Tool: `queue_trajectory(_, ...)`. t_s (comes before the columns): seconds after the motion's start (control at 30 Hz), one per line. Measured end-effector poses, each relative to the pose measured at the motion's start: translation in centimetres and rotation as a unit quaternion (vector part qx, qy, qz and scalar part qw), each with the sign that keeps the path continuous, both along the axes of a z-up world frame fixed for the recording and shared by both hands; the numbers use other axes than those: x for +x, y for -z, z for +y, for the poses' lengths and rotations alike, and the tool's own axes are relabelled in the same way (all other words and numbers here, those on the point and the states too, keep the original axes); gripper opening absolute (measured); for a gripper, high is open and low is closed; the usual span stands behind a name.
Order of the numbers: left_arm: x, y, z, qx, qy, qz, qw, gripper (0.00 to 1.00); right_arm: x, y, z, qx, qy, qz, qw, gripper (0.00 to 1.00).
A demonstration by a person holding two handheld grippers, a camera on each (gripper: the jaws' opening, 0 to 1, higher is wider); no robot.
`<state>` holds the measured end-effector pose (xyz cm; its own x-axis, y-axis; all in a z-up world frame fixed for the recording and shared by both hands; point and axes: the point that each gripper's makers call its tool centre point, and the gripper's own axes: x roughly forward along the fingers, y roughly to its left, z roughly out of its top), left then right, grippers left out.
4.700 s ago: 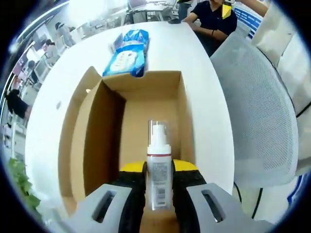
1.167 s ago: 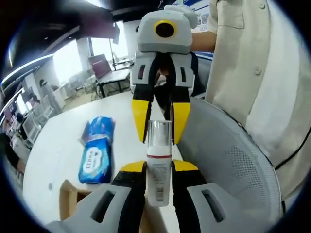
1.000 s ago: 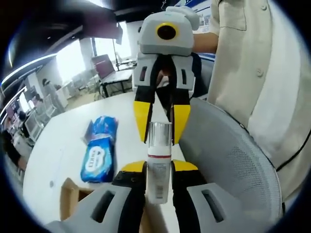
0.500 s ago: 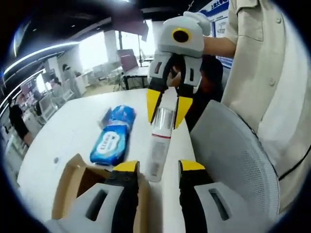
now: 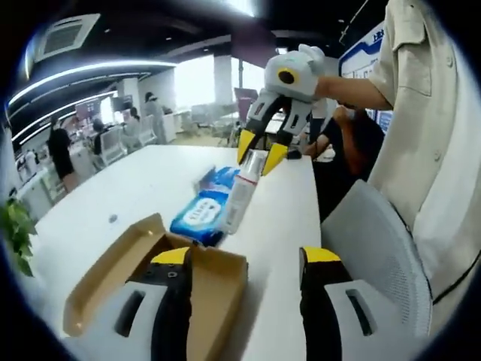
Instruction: Operate the shoe box by opening the lid, removing the specified soft item, and placing it in the target area until the item is outside and the box remains undamaged.
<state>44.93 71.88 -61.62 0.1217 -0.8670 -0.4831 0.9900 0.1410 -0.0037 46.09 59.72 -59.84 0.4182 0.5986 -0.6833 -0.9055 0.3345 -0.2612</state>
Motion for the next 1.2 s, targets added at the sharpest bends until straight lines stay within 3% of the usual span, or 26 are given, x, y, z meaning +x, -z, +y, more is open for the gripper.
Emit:
queue_trajectory(0.5, 1.9, 0.0, 4.5, 0.006, -0.106, 0.001, 0.9943, 0.85, 7.0, 0.8, -4.8, -0.060, 0.001, 0.000, 0.9982, 0.16)
queue_trajectory(1.2, 2.4, 0.4, 9.1, 0.011, -0.213, 0.014, 0.9768, 1.00, 14.7, 4.6, -8.2, -0.134, -0.005, 0.045, 0.9899, 0.16)
